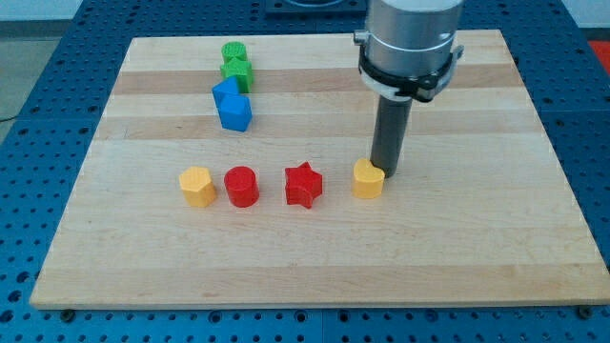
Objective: Move the blue cube towards left
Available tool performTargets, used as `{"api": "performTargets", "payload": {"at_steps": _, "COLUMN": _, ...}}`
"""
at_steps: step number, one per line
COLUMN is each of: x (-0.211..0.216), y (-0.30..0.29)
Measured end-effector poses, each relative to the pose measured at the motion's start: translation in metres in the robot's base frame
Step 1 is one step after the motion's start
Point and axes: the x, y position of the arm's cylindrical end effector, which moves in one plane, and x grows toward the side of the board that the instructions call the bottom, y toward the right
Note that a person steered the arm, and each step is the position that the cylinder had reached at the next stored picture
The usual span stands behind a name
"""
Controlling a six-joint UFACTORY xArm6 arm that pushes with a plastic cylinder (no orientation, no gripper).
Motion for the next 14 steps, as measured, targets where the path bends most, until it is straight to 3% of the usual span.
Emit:
{"api": "performTargets", "payload": {"at_steps": 3, "x": 0.005, "y": 0.003}}
{"api": "performTargets", "payload": {"at_steps": 5, "x": -0.052, "y": -0.019}}
{"api": "performTargets", "payload": {"at_steps": 7, "x": -0.102, "y": -0.080}}
{"api": "performTargets", "payload": {"at_steps": 10, "x": -0.103, "y": -0.135}}
{"api": "performTargets", "payload": {"at_steps": 14, "x": -0.103, "y": -0.155}}
